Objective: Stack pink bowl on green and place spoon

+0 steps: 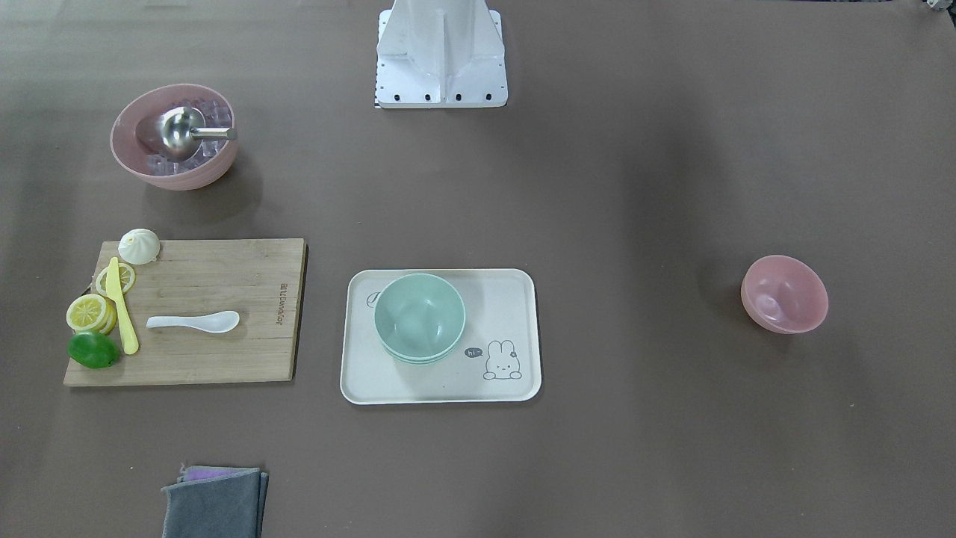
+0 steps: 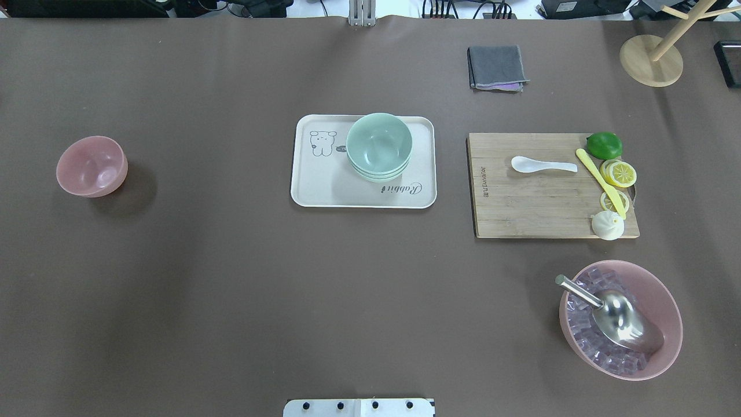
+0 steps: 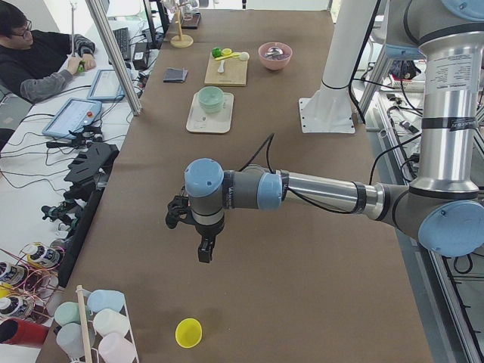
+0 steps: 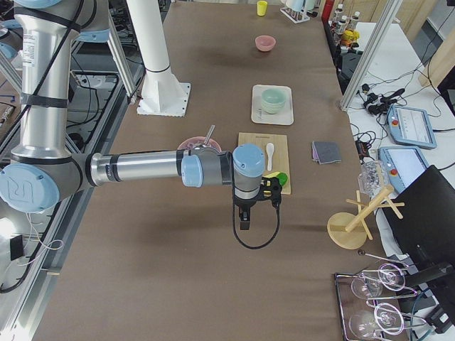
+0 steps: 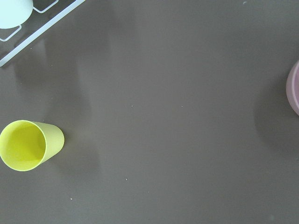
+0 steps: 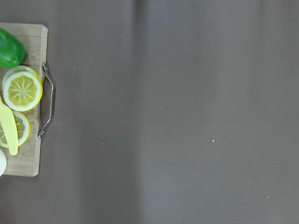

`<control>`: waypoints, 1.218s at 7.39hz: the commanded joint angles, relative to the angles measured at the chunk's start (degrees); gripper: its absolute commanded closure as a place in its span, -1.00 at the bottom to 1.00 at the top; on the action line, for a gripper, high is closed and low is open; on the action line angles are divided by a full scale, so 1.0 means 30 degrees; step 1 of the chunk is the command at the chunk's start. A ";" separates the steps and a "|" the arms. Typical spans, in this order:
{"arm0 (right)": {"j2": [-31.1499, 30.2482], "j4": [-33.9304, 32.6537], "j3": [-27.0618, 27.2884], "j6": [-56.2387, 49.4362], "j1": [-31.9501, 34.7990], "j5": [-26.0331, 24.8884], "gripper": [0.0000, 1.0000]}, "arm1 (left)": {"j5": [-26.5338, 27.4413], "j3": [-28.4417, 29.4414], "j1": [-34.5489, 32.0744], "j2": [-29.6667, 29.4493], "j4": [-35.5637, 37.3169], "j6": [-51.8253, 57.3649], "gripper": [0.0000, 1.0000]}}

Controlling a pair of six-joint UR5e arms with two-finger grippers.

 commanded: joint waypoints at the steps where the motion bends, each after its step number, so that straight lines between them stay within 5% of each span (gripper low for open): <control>1: 0.0000 0.0000 0.0053 0.0000 0.0000 0.0000 -1.00 | 0.0058 -0.0029 -0.0001 0.0056 -0.0433 0.0029 -0.98; 5: 0.0410 0.0000 0.1253 0.0935 0.0000 0.0174 -1.00 | 0.0000 0.0000 -0.0001 0.0027 -0.4065 -0.0058 -0.98; 9: 0.2393 0.0350 0.2369 0.0996 -0.0088 0.1024 -1.00 | -0.0029 0.0843 0.0058 -0.2454 -0.4891 -0.0262 -0.98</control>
